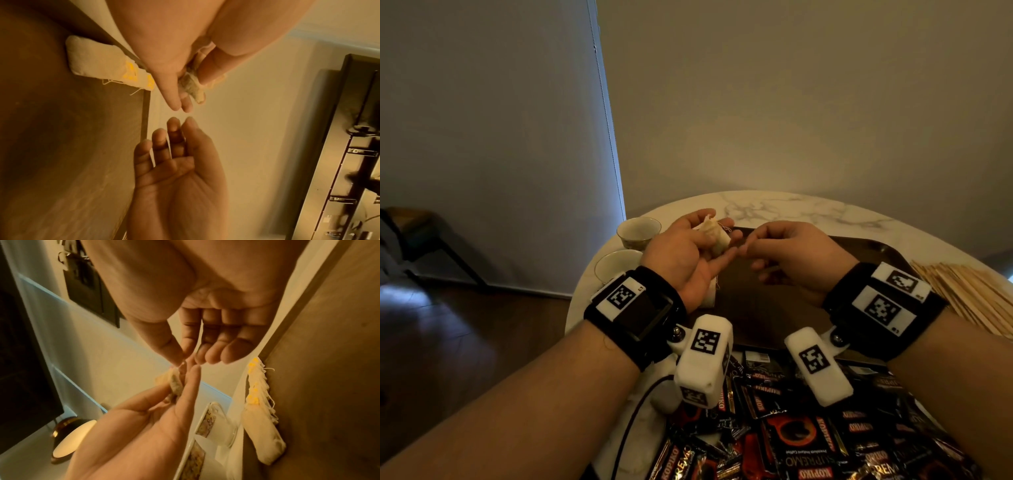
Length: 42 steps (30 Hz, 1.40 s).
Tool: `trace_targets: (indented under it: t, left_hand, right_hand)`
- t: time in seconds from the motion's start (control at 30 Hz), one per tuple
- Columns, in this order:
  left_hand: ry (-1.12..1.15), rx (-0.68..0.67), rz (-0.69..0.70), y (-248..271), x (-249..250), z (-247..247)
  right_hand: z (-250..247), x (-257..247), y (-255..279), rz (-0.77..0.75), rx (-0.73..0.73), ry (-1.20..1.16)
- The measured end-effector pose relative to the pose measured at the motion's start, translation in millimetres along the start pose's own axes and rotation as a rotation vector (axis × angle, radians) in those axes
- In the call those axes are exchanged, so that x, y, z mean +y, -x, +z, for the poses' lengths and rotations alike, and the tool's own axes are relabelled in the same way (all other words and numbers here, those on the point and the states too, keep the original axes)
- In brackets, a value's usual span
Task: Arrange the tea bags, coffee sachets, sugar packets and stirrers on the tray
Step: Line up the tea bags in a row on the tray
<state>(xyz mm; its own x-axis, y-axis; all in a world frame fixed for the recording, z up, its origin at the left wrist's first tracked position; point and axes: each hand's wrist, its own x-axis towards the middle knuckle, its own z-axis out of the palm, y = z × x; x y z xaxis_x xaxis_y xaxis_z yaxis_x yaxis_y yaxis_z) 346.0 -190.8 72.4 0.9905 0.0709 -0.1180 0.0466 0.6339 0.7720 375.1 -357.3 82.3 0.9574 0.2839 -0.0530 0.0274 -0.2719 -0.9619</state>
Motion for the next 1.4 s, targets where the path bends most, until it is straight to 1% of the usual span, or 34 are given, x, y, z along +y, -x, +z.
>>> trace_targets:
  t: [0.07, 0.17, 0.23, 0.33, 0.43, 0.5, 0.57, 0.63, 0.73, 0.8, 0.97, 1.07, 1.17, 1.27, 1.33, 1.4]
  left_hand:
    - [-0.019, -0.011, 0.028, 0, 3, 0]
    - [-0.079, -0.07, 0.034, 3, 1, 4]
    - [-0.108, -0.102, 0.021, 5, 0, 5]
    - [-0.023, -0.124, 0.001, 7, 3, 1]
    - [0.081, -0.075, -0.004, 6, 10, -6]
    - [0.119, -0.02, -0.013, 7, 12, -9]
    - [0.069, 0.041, -0.016, 9, 14, -9]
    - [-0.032, 0.054, -0.025, 13, 16, -7]
    - [-0.214, -0.021, -0.033, 17, 17, -3]
    - [-0.331, -0.044, 0.017, 16, 18, -3]
    - [-0.435, 0.047, 0.145, 15, 24, -6]
    - [-0.597, 0.042, 0.202, 19, 26, -8]
    - [-0.765, 0.032, 0.238, 23, 27, -7]
    - [-0.807, 0.044, 0.259, 24, 29, -7]
    - [-0.803, 0.073, 0.262, 24, 33, -8]
    - [-0.798, 0.091, 0.246, 27, 36, -8]
  right_hand:
    - [0, -1, 0, 0.016, -0.029, -0.072]
    - [5, -2, 2, 0.009, -0.069, -0.047]
    - [10, -4, 3, -0.02, -0.065, -0.073]
    - [9, -5, 2, -0.041, -0.038, -0.17]
    - [5, -7, 1, -0.046, -0.034, -0.257]
    - [3, -8, 1, -0.055, -0.03, -0.332]
    - [1, -11, 3, -0.064, -0.032, -0.411]
    - [1, -12, 5, -0.084, -0.056, -0.445]
    - [7, -11, 6, -0.124, -0.082, -0.376]
    - [10, -10, 6, -0.133, -0.097, -0.321]
    - [11, -9, 6, -0.117, -0.124, -0.105]
    - [10, -13, 8, -0.172, -0.085, -0.002]
    - [12, -22, 7, -0.252, -0.007, 0.016]
    - [13, -27, 5, -0.286, 0.069, 0.002]
    - [13, -26, 3, -0.253, 0.047, -0.017]
    - [14, -22, 2, -0.198, -0.007, 0.026]
